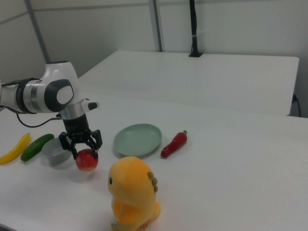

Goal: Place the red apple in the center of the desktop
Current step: 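Carry the apple toward the open table area beside the plate, then lower the apple onto the table and open the gripper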

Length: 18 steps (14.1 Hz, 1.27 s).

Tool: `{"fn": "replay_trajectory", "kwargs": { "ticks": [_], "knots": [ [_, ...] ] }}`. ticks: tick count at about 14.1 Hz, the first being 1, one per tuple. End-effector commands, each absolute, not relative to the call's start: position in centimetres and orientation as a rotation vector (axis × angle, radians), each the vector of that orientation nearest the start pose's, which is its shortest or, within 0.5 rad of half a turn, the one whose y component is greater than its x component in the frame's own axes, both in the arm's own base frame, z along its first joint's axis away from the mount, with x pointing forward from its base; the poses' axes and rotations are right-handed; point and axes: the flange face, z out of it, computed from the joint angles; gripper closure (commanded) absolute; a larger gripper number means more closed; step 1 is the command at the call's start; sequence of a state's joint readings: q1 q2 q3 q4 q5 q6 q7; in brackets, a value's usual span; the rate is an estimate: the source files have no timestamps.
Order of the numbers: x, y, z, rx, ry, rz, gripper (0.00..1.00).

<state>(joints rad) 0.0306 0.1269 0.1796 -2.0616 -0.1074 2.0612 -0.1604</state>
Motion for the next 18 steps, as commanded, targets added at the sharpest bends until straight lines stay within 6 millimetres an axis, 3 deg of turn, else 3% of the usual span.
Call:
{"fn": "replay_trajectory", "kwargs": {
  "ticks": [1,3,7,9,10,14,18],
  "knots": [
    [54.48,10.63,36.56,-3.136,-0.732,0.194,0.39],
    [54.5,10.71,36.32,-3.136,-0.737,0.199,0.31],
    [54.54,10.62,36.07,-3.136,-0.739,0.207,0.3],
    [54.54,10.62,36.07,-3.137,-0.737,0.206,0.18],
    [54.54,10.62,36.07,-3.136,-0.739,0.207,0.17],
    [54.57,10.54,36.21,-3.137,-0.736,0.204,0.0],
    [54.61,10.54,36.27,-3.137,-0.736,0.202,0.0]
  ]
}}
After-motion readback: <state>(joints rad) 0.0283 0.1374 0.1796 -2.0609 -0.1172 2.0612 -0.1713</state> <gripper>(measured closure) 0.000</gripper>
